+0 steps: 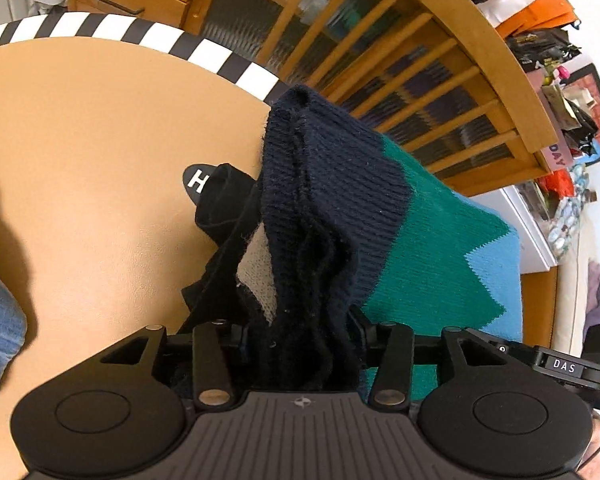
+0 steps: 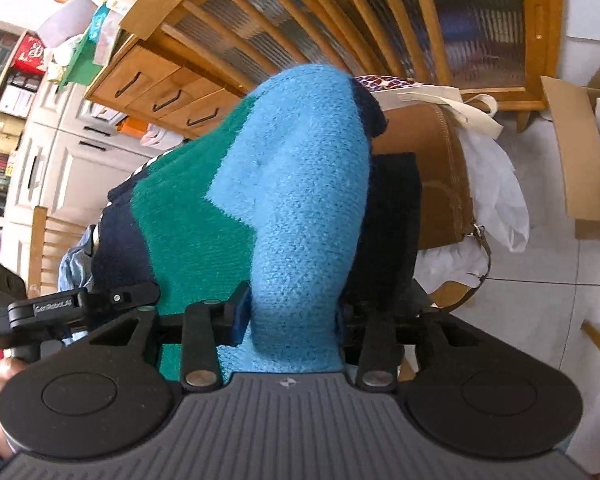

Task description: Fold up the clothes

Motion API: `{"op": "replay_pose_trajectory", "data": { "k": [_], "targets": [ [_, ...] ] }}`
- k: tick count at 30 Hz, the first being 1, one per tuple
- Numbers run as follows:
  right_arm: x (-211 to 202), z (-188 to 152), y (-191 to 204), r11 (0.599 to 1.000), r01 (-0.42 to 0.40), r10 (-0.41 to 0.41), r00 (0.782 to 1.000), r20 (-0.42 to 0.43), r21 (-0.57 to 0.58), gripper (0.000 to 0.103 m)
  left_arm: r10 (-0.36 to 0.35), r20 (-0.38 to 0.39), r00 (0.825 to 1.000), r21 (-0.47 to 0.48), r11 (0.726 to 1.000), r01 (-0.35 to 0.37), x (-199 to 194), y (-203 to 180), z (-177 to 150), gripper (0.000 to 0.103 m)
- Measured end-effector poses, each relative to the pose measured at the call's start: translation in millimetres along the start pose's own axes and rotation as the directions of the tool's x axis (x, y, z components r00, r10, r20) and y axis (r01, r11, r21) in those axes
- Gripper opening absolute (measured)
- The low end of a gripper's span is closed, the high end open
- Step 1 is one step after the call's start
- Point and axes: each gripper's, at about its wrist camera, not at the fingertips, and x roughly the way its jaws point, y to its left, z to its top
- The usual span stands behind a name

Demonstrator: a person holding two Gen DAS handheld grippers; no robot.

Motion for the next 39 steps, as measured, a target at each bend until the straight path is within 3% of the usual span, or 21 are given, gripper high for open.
{"op": "replay_pose_trajectory", "data": {
  "k": [2, 5, 8, 10, 12, 14, 16, 18, 20, 24, 29, 31, 34, 35, 36, 39],
  "targets": [
    [-9, -1, 7, 0.999, 0.035, -0.035, 0.999, 0.003, -0.010, 0.047, 0.016, 0.006, 1.000, -0.001, 1.000, -0.016, -5, 1, 0, 0.055],
    [-43, -6, 20, 0.990, 0.120, -0.117, 0.992, 0.047, -0.068, 0.045, 0.064, 0.074, 0.995, 0.057, 0.996, -0.068, -43, 4, -1, 0.051],
    [-85, -25, 41, 0.959, 0.213, -0.187, 0.971, 0.147, -0.188, 0.027, 0.138, 0.213, 0.967, 0.147, 0.974, -0.171, -90, 2, -15, 0.045],
    [-102, -43, 58, 0.954, 0.163, -0.124, 0.979, 0.162, -0.250, 0.026, 0.122, 0.297, 0.947, 0.250, 0.947, -0.200, -107, -15, -38, 0.040],
    [-95, -59, 72, 0.948, 0.117, -0.075, 0.986, 0.150, -0.296, 0.026, 0.070, 0.340, 0.938, 0.325, 0.927, -0.187, -106, -34, -62, 0.042],
    [-80, -75, 85, 0.933, 0.114, -0.068, 0.987, 0.145, -0.342, 0.027, 0.083, 0.357, 0.930, 0.376, 0.899, -0.225, -85, -50, -85, 0.040],
    [-56, -86, 87, 0.912, 0.182, -0.141, 0.981, 0.136, -0.368, 0.027, 0.136, 0.353, 0.926, 0.389, 0.879, -0.277, -60, -54, -100, 0.038],
    [-40, -94, 79, 0.904, 0.220, -0.182, 0.974, 0.137, -0.367, 0.025, 0.195, 0.328, 0.924, 0.360, 0.879, -0.313, -39, -48, -111, 0.037],
    [-30, -98, 67, 0.911, 0.230, -0.195, 0.972, 0.133, -0.343, 0.022, 0.221, 0.273, 0.936, 0.299, 0.906, -0.301, -20, -33, -119, 0.037],
    [-22, -108, 54, 0.922, 0.233, -0.189, 0.968, 0.166, -0.309, 0.021, 0.254, 0.307, 0.917, 0.326, 0.877, -0.352, -12, -37, -127, 0.037],
    [-24, -116, 63, 0.914, 0.271, -0.215, 0.954, 0.208, -0.303, 0.023, 0.265, 0.299, 0.917, 0.305, 0.883, -0.355, -24, -45, -127, 0.037],
    [-36, -122, 67, 0.924, 0.257, -0.195, 0.954, 0.230, -0.284, 0.026, 0.259, 0.304, 0.917, 0.302, 0.887, -0.351, -34, -50, -132, 0.043],
    [-65, -145, 72, 0.948, 0.191, -0.111, 0.948, 0.298, -0.254, 0.032, 0.250, 0.311, 0.917, 0.297, 0.891, -0.344, -49, -57, -138, 0.065],
    [-76, -159, 77, 0.943, 0.200, -0.103, 0.935, 0.340, -0.265, 0.037, 0.243, 0.318, 0.916, 0.297, 0.892, -0.340, -58, -59, -145, 0.074],
    [-84, -172, 83, 0.934, 0.222, -0.106, 0.921, 0.374, -0.281, 0.048, 0.232, 0.328, 0.916, 0.301, 0.893, -0.334, -70, -61, -155, 0.080],
    [-100, -217, 103, 0.893, 0.304, -0.125, 0.875, 0.468, -0.331, 0.062, 0.196, 0.359, 0.913, 0.326, 0.890, -0.319, -96, -70, -187, 0.085]
  ]
}}
